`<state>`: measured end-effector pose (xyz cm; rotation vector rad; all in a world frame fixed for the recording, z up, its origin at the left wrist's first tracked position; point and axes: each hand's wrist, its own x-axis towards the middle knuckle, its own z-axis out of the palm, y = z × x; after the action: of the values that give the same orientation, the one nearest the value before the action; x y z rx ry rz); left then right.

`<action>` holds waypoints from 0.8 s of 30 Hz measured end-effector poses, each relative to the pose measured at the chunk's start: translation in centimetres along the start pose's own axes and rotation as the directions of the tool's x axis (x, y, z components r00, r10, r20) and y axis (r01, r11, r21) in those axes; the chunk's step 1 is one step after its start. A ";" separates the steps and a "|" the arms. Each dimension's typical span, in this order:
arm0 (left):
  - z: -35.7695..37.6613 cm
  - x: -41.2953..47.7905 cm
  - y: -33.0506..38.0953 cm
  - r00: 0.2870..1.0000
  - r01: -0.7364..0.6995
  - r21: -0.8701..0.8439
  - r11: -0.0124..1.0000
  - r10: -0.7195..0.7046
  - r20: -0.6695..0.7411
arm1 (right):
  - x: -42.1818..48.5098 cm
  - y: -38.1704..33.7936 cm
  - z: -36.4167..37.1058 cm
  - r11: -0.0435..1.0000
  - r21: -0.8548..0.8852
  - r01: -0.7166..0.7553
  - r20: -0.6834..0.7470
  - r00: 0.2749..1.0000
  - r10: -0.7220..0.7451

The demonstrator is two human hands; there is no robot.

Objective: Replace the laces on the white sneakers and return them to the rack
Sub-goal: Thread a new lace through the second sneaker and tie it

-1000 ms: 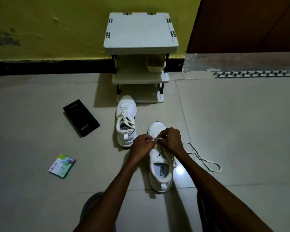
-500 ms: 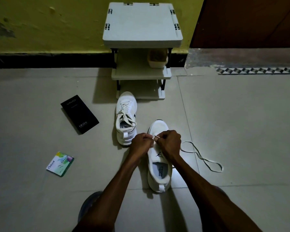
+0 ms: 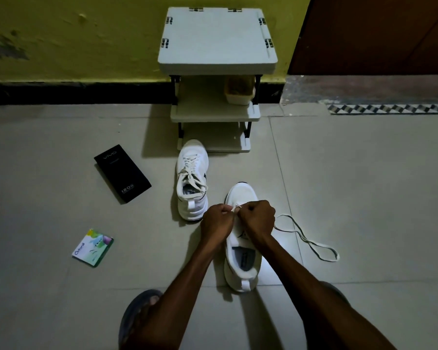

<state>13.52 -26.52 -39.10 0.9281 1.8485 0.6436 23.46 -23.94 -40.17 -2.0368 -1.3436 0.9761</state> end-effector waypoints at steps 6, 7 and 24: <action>0.3 0.6 -0.3 0.999 0.023 0.025 0.999 -0.023 -0.029 | 0.8 -0.9 -0.3 0.967 0.093 -0.237 0.075 0.970 0.231; 0.2 0.6 -0.3 0.999 0.030 0.007 1.000 -0.030 -0.026 | 0.8 -0.9 -0.3 0.970 0.080 -0.228 0.082 0.972 0.222; -0.5 0.2 -0.2 0.998 0.035 -0.060 0.998 -0.032 0.047 | 0.0 -0.1 1.1 0.854 -0.472 0.218 0.036 0.973 -0.228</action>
<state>12.93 -26.49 -39.15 0.8637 1.7905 0.6497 22.50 -23.82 -40.77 -2.1481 -1.9057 0.5535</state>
